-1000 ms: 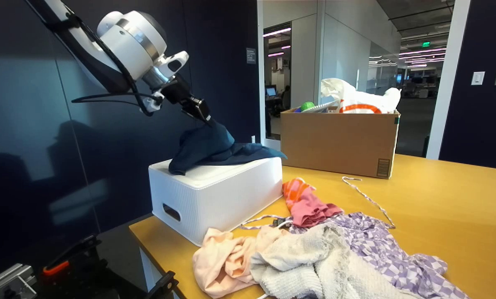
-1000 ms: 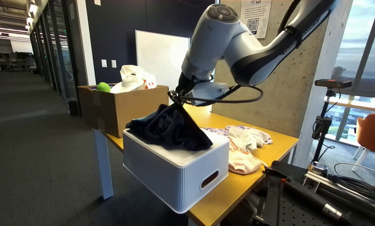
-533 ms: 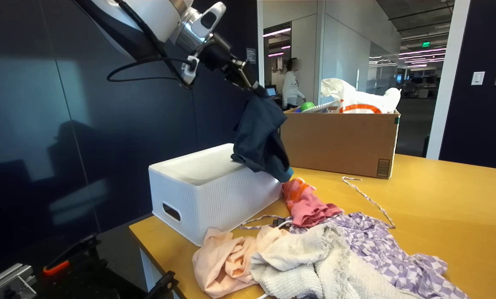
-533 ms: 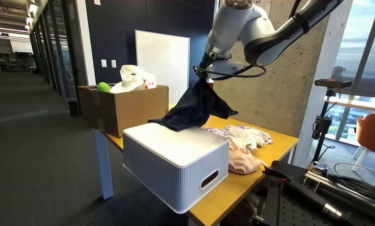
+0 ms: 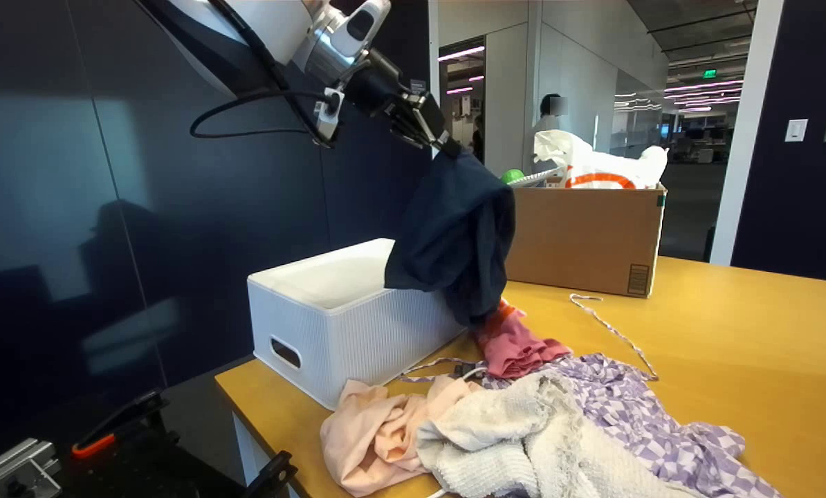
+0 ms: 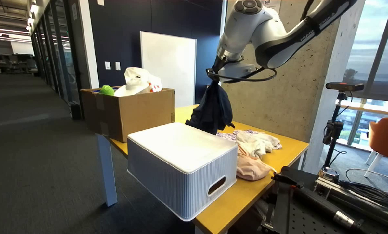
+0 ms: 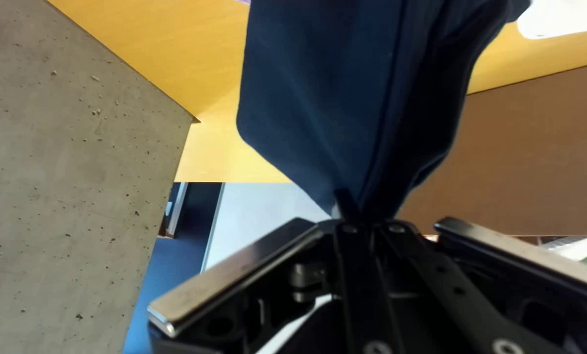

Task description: Flip and spread the laundry on top of the laundry basket

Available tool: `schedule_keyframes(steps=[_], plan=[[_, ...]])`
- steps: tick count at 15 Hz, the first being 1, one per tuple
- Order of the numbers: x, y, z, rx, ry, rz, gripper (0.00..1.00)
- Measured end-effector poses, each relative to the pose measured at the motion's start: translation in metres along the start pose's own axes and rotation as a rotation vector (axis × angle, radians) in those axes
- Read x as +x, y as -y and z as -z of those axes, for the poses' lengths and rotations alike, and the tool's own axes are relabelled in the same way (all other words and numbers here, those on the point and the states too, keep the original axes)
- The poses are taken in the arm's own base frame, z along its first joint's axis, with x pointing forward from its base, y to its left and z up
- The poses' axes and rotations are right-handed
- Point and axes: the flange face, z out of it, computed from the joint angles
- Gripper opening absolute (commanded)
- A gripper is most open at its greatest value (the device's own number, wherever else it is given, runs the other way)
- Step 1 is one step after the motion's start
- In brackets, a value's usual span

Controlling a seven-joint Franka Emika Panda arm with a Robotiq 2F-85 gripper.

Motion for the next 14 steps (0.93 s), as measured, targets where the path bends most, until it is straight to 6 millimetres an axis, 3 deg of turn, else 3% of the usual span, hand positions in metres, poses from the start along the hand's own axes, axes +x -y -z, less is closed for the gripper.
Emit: schedule_keyframes(steps=[3,6,10,14], plan=[[-0.014,0.049,0.034,0.050,-0.025,0.058,0.01],[-0.021,0.083,0.063,0.095,-0.052,0.099,0.01],[-0.017,0.101,0.086,0.131,-0.085,0.109,0.01],[0.002,0.113,0.132,0.183,-0.117,0.079,0.01]])
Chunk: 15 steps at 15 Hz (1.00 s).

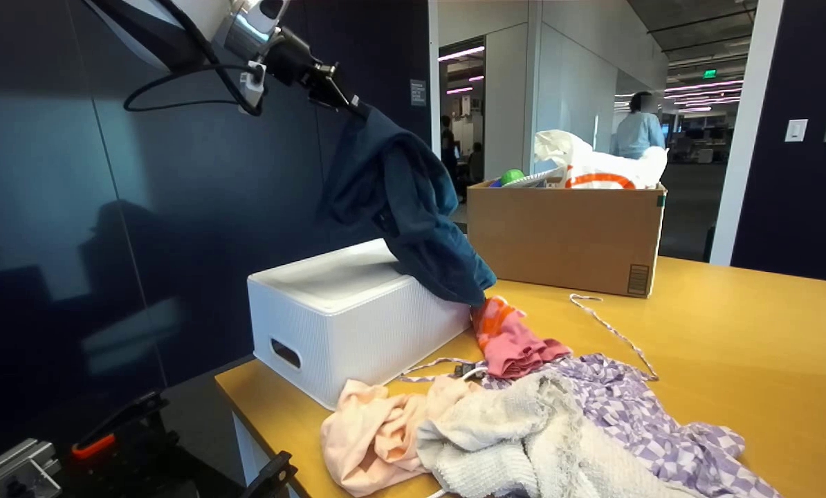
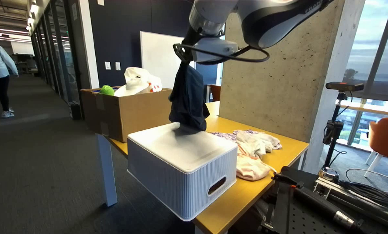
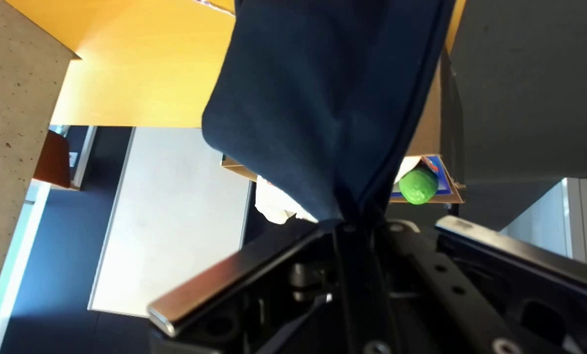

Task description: Flip and spread the laundry on top of the laundry basket

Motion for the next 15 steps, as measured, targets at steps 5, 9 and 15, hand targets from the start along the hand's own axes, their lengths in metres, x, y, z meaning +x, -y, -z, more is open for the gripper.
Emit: schedule_keyframes(steps=[5,9,15], plan=[[0.022,-0.018,0.060,-0.088,0.084,0.068,0.01],[0.032,-0.053,0.075,-0.208,0.203,0.170,0.01],[0.010,-0.069,0.005,-0.089,0.514,0.283,0.01]])
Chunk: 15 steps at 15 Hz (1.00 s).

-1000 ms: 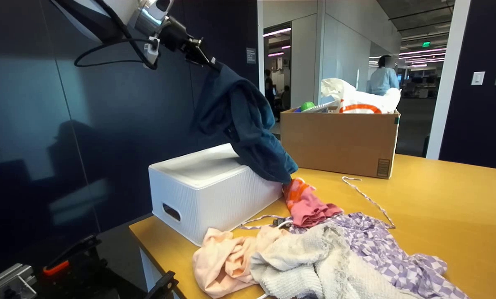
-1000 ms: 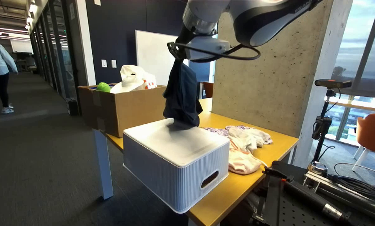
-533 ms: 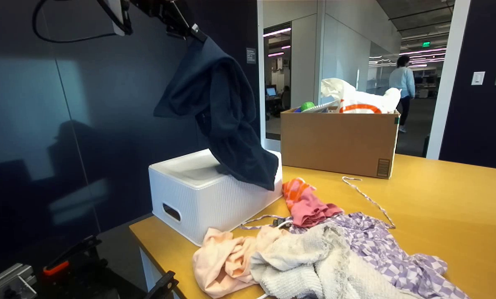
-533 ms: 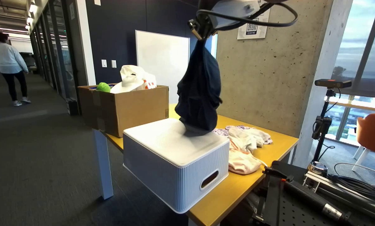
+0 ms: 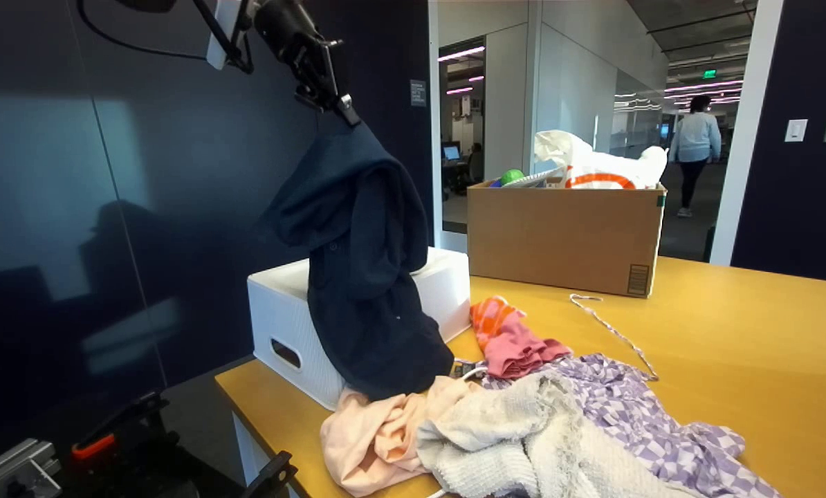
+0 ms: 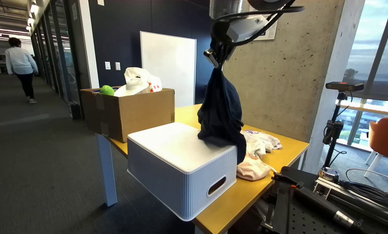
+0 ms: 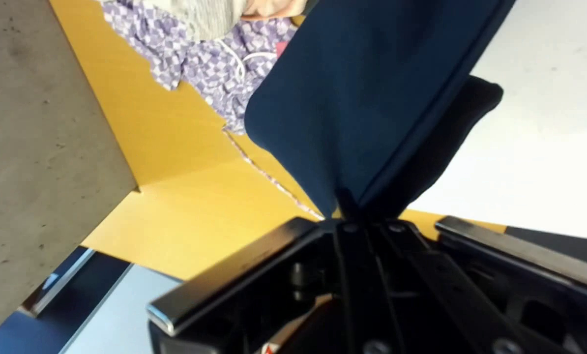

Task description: Flip and spread the laundry on top of the laundry basket

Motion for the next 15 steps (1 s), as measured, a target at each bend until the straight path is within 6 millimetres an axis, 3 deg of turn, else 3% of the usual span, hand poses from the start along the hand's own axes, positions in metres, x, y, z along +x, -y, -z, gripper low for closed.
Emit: schedule_keyframes(steps=[4,9,12,15], plan=[[0.015,0.025,-0.024,0.132,0.121,0.146,0.01],[0.017,0.050,-0.008,0.270,0.231,0.367,0.01],[0.017,0.042,-0.006,0.338,0.269,0.511,0.01],[0.021,0.026,-0.029,0.400,0.282,0.650,0.01]])
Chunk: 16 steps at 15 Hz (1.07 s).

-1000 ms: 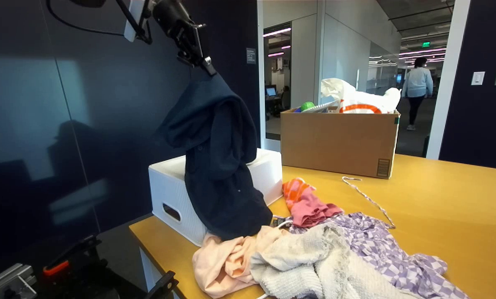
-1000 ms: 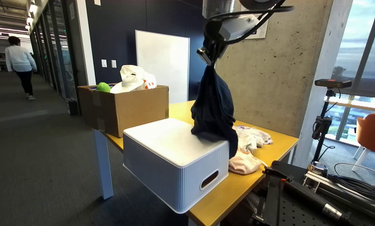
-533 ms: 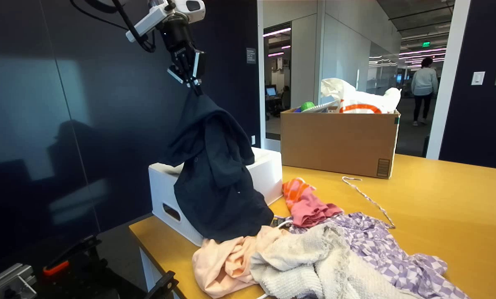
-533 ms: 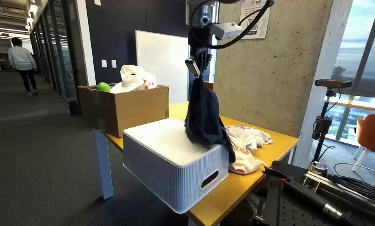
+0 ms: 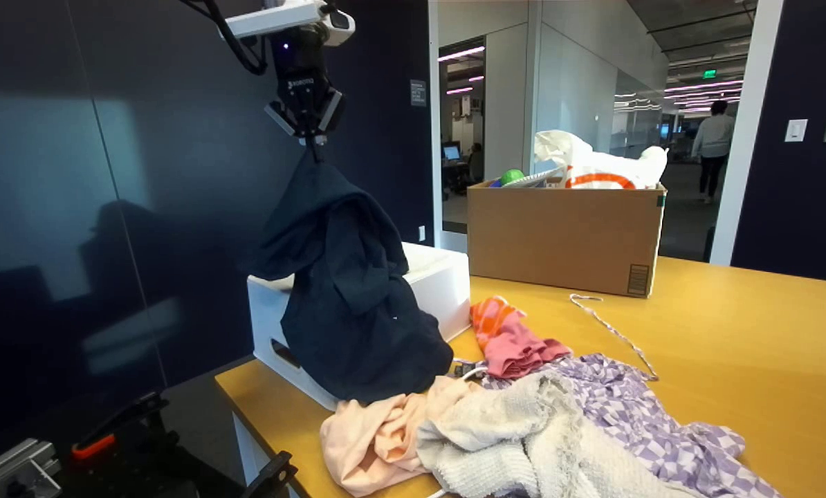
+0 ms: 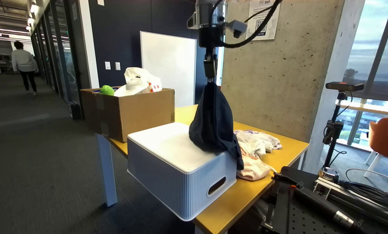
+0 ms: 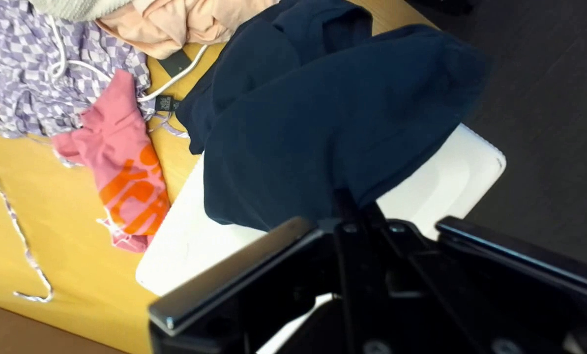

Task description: Flip and spread the laundry on top of the laundry basket

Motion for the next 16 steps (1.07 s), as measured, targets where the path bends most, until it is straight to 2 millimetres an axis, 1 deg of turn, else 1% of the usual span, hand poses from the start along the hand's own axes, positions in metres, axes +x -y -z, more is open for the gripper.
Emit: schedule_keyframes(steps=[2,3,5,8,11,14,15,16], plan=[[0.002,-0.009,-0.020,0.037,0.020,0.094,0.01],[0.006,-0.009,-0.030,0.052,0.031,0.141,0.01],[0.018,-0.001,-0.048,0.072,0.051,0.239,0.01],[0.043,0.015,-0.069,0.105,0.087,0.387,0.01],[0.070,0.026,-0.081,0.126,0.130,0.530,0.01],[0.096,0.029,-0.087,0.111,0.188,0.670,0.01],[0.104,0.030,-0.089,0.104,0.203,0.717,0.05],[0.113,0.031,-0.091,0.096,0.214,0.759,0.30]])
